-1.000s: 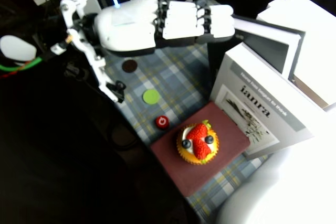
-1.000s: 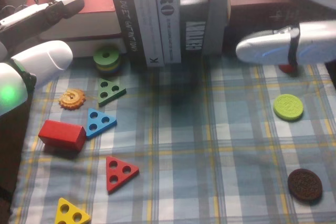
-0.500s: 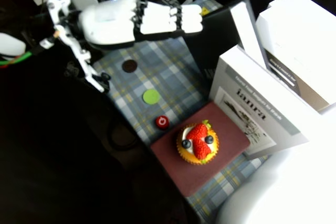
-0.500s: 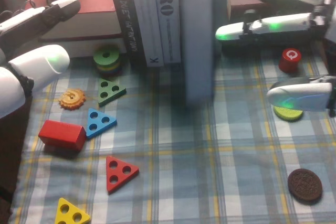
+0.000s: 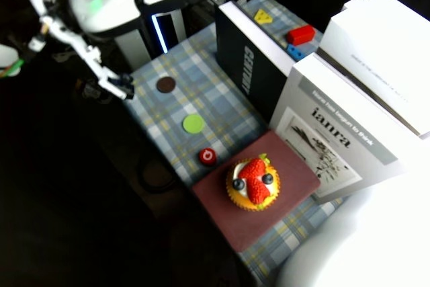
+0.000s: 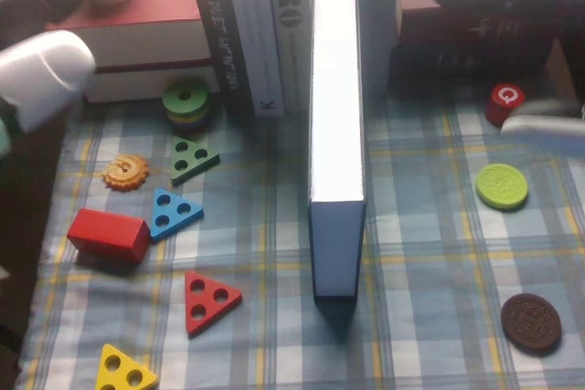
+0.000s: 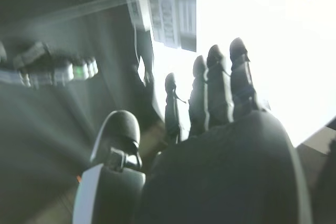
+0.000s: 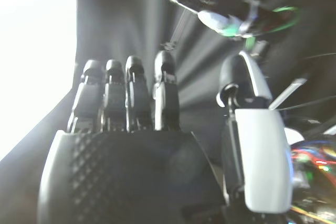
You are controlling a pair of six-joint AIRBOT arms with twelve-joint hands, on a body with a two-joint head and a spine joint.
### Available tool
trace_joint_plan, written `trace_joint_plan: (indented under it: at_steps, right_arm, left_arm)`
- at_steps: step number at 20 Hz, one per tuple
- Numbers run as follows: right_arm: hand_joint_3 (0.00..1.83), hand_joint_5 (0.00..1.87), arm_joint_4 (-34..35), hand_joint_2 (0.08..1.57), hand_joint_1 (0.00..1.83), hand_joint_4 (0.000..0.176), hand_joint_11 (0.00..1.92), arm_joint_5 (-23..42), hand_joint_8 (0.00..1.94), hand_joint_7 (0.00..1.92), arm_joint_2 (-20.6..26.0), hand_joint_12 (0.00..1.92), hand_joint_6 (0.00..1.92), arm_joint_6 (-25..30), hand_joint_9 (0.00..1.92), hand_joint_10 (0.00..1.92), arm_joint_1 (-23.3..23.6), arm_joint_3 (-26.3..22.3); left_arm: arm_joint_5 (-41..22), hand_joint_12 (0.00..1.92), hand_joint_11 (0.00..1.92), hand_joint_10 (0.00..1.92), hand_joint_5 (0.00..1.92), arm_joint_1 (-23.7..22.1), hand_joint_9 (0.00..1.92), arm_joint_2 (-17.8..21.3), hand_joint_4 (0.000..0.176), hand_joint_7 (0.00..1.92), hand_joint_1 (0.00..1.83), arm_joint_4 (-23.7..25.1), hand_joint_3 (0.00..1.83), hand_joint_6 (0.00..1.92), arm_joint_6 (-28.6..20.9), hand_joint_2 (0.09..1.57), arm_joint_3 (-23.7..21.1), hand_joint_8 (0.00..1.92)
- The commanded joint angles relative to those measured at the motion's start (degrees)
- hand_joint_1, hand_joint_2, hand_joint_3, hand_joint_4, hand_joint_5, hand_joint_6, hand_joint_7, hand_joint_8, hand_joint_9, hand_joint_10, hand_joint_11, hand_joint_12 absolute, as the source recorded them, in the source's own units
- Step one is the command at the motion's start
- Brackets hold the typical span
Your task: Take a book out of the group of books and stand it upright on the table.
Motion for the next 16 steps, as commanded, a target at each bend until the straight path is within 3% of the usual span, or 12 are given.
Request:
trace_joint_plan:
  at_steps: [1,3,4,5,6,7,10,11,13,14,15,16]
  right_arm:
    - [0.0,0.5,3.19,1.19,0.31,0.13,0.13,8.65,0.0,0.41,-0.64,0.33,0.0,1.59,0.32,0.0,0.23,0.68]
    - [0.01,0.42,6.8,1.16,0.3,0.129,0.23,10.06,0.0,0.33,-2.05,0.25,0.0,3.63,0.33,0.0,-0.57,2.67]
    - [0.01,0.36,8.33,1.21,0.3,0.095,0.21,11.02,0.0,0.34,-2.63,0.25,0.0,4.19,0.33,0.0,-1.0,3.36]
    - [0.01,0.33,10.1,1.23,0.3,0.087,0.22,12.55,0.0,0.35,-3.29,0.25,0.0,5.02,0.34,0.0,-1.53,4.12]
    - [0.0,0.33,11.12,1.22,0.37,0.095,0.22,13.85,0.01,0.37,-3.65,0.24,0.0,5.6,0.35,0.01,-1.94,4.53]
    - [0.0,0.35,11.75,1.22,0.49,0.091,0.21,15.08,0.02,0.4,-3.75,0.23,0.01,5.73,0.38,0.01,-2.3,4.6]
    - [0.01,0.26,12.8,1.26,0.67,0.046,0.14,19.96,0.0,0.34,-3.22,0.19,0.0,5.57,0.34,0.0,-4.05,3.9]
    - [0.01,0.19,12.82,1.26,0.68,0.063,0.12,20.92,0.0,0.3,-2.96,0.18,0.0,5.23,0.31,0.0,-4.28,3.53]
    - [0.0,0.15,12.71,1.25,0.73,0.101,0.01,23.34,0.0,0.19,-2.33,0.03,0.0,3.53,0.17,0.0,-4.58,2.42]
    - [0.0,0.14,12.67,1.26,0.76,0.113,0.0,26.03,0.0,0.13,-1.76,0.01,0.0,1.84,0.08,0.0,-5.06,1.52]
    - [0.0,0.17,12.88,1.24,0.84,0.113,0.0,26.14,0.0,0.12,-1.17,0.0,0.01,1.35,0.09,0.01,-5.22,0.66]
    - [0.0,0.25,12.44,1.12,1.12,0.107,0.09,26.15,0.0,0.15,-0.63,0.04,0.01,0.02,0.16,0.01,-5.09,-0.16]
  left_arm:
    - [-9.89,0.18,0.06,0.0,0.27,-0.25,0.2,-0.45,0.079,0.26,0.28,0.62,0.0,0.0,-2.59,1.34,0.74,0.0]
    - [-12.7,0.18,0.07,0.01,0.21,-0.26,0.18,-1.18,0.059,0.23,0.36,1.19,0.0,0.0,-7.2,1.28,2.25,0.0]
    - [-13.49,0.16,0.06,0.01,0.22,-0.27,0.25,-1.5,0.024,0.26,0.38,1.22,0.0,0.0,-9.15,1.26,3.04,0.0]
    - [-14.35,0.16,0.07,0.02,0.21,-0.31,0.28,-1.96,0.021,0.27,0.37,1.2,0.0,0.0,-11.58,1.24,4.07,0.0]
    - [-15.47,0.18,0.1,0.03,0.19,-0.33,0.33,-2.41,0.0,0.31,0.28,0.98,0.0,0.0,-13.9,1.23,4.95,0.01]
    - [-16.31,0.2,0.11,0.01,0.18,-0.32,0.36,-2.8,0.0,0.34,0.26,0.5,0.0,0.0,-15.9,1.2,5.52,0.01]
    - [-16.33,0.25,0.2,0.0,0.22,-1.32,0.37,-3.96,0.0,0.38,0.27,0.55,0.01,0.0,-20.21,1.22,7.03,0.0]
    - [-16.33,0.23,0.17,0.0,0.19,-1.83,0.34,-3.97,0.0,0.34,0.25,1.02,0.02,0.0,-20.29,1.26,7.05,0.0]
    - [-16.34,0.09,0.11,0.0,0.24,-3.26,0.25,-3.81,0.091,0.28,0.33,2.66,0.0,0.0,-20.27,1.28,7.05,0.0]
    - [-16.35,0.07,0.09,0.0,0.23,-4.94,0.2,-3.63,0.028,0.26,0.26,4.25,0.0,0.0,-19.9,1.29,7.05,0.0]
    - [-16.35,0.06,0.09,0.0,0.28,-6.58,0.19,-3.51,0.031,0.25,0.21,5.43,0.0,0.02,-19.71,1.3,7.07,0.0]
    - [-16.35,0.06,0.07,0.0,0.44,-8.07,0.18,-3.46,0.075,0.25,0.17,6.51,0.0,0.03,-19.74,1.3,7.17,0.0]
